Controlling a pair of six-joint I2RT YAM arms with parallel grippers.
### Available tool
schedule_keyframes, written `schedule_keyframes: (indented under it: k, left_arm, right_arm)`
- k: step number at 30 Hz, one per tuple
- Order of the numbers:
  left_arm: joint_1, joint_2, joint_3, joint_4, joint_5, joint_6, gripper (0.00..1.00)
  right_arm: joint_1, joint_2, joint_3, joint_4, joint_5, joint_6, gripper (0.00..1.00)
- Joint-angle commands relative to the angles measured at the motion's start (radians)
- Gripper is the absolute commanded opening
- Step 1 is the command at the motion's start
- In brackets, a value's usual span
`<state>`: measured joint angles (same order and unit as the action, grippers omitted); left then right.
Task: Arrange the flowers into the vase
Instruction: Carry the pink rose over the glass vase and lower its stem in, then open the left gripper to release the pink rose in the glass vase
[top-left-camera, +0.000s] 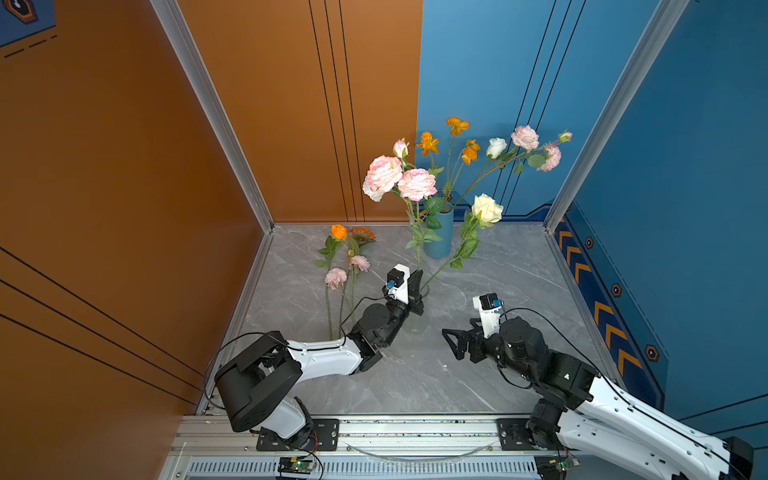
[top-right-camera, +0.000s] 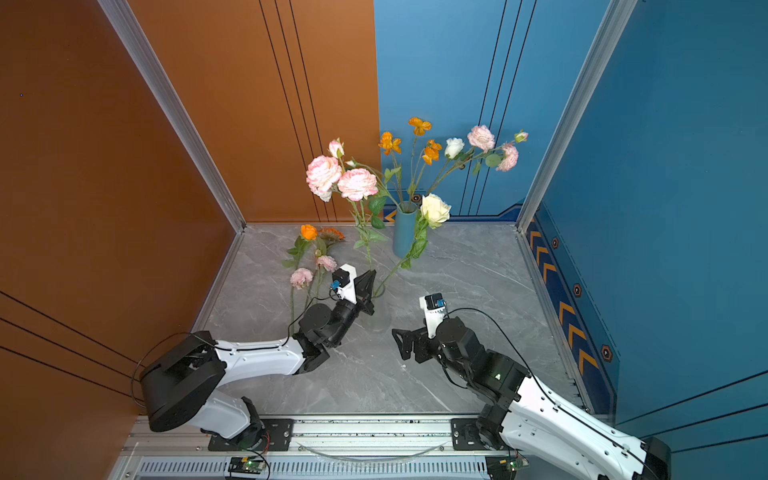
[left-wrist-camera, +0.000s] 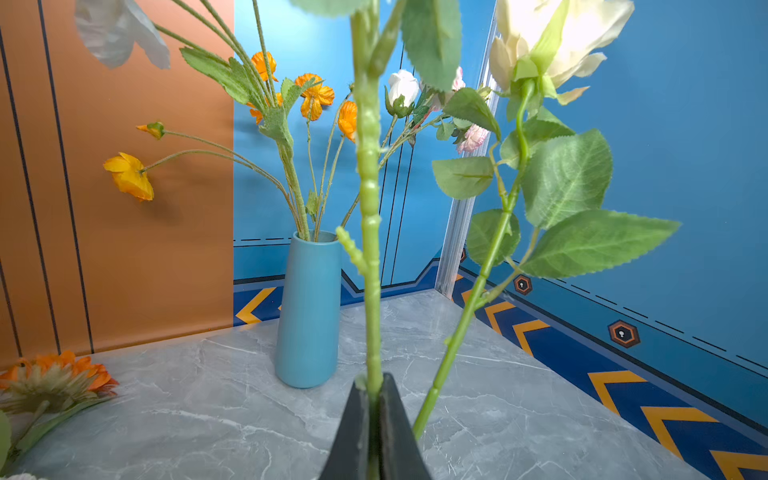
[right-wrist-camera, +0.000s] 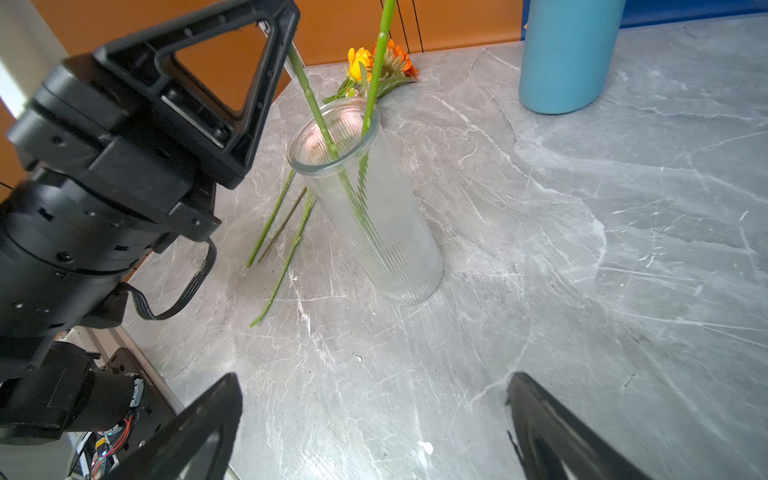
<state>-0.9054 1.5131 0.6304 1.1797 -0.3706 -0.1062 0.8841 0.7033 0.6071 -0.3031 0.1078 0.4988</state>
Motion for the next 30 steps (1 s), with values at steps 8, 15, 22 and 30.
schedule_keyframes:
  k: [8, 15, 22, 30]
  left_arm:
    - [-0.003, 0.002, -0.024, 0.023, -0.020, -0.012, 0.19]
    - [-0.007, -0.001, -0.025, 0.023, -0.002, -0.018, 0.28]
    - [-0.018, -0.020, -0.034, 0.023, -0.003, -0.015, 0.40]
    - [-0.036, -0.067, -0.044, -0.003, 0.010, 0.008, 0.48]
  right_arm:
    - [-0.004, 0.006, -0.012, 0.028, -0.005, 0.014, 1.00]
    - [-0.002, 0.007, -0.013, 0.029, -0.008, 0.017, 1.00]
    - [-0.002, 0.008, -0.011, 0.034, -0.009, 0.017, 1.00]
    - [-0.003, 0.012, -0.015, 0.042, -0.013, 0.017, 1.00]
